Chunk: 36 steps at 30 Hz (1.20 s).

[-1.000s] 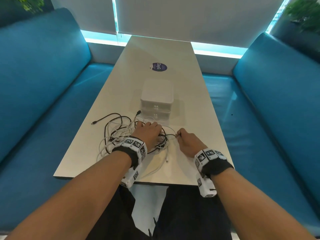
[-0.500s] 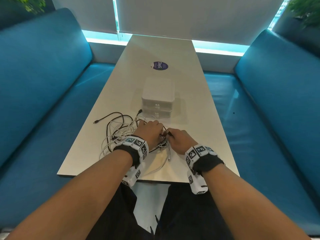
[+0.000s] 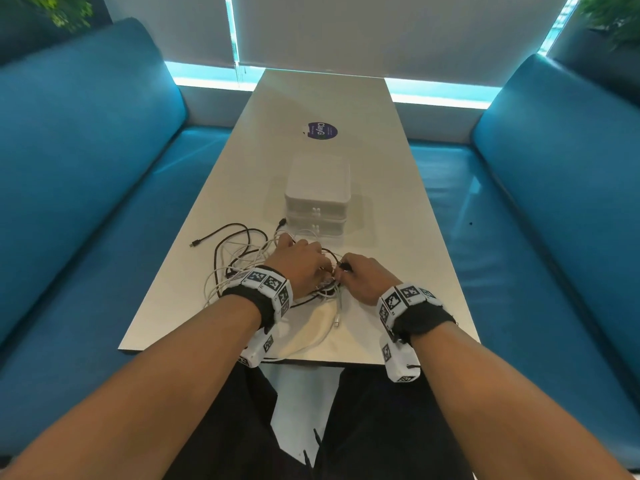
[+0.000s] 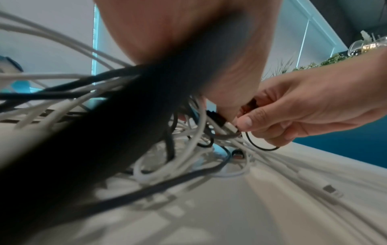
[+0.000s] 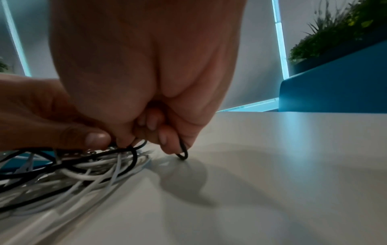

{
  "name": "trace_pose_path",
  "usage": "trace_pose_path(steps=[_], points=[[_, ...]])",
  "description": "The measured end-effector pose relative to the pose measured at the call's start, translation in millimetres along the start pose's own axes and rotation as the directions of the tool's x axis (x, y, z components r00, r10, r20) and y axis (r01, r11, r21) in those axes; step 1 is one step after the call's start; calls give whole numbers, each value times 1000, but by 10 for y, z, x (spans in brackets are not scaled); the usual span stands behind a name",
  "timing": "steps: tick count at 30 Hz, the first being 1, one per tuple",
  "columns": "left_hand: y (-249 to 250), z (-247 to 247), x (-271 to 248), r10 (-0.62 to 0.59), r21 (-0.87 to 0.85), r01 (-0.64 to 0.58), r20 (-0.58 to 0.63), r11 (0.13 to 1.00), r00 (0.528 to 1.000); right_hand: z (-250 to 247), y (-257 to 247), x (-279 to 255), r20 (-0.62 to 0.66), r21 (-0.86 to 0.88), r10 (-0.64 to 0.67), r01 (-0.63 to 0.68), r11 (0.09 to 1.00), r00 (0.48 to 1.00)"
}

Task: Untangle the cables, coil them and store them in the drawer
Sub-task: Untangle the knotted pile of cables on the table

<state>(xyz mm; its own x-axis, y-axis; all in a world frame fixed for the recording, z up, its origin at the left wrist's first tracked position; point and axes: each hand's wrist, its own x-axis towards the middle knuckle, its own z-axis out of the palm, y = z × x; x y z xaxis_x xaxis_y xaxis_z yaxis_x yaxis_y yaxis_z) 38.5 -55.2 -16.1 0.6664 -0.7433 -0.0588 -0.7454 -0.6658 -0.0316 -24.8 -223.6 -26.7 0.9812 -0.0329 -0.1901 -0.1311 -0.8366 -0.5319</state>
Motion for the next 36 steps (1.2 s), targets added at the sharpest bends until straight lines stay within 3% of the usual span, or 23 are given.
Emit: trace_pose_path(steps=[7, 12, 15, 22, 29, 32, 36], points=[[4, 35, 62, -85, -72, 87, 23, 994, 996, -39, 88, 58, -25, 124, 83, -79, 989, 996], [-117, 66, 50, -112, -15, 113, 42, 993, 993, -192, 342, 20, -166, 11, 289, -291, 957, 943], [-45, -7, 34, -69, 35, 68, 31, 997, 997, -176, 304, -44, -236, -105, 208, -238, 966, 949], [65, 18, -22, -85, 75, 83, 20, 994, 996, -18, -80, -60, -233, -47, -170, 163, 985, 957], [18, 38, -26, -117, 31, 118, -19, 993, 993, 24, -46, -14, -142, -39, -154, 150, 988, 978], [-32, 51, 44, -144, -125, 144, 14, 982, 990, 65, -33, 2, -84, -86, -83, 76, 993, 993], [-162, 65, 101, -152, -210, 164, 68, 964, 986, 24, 37, 27, -179, -170, 41, -72, 983, 983]])
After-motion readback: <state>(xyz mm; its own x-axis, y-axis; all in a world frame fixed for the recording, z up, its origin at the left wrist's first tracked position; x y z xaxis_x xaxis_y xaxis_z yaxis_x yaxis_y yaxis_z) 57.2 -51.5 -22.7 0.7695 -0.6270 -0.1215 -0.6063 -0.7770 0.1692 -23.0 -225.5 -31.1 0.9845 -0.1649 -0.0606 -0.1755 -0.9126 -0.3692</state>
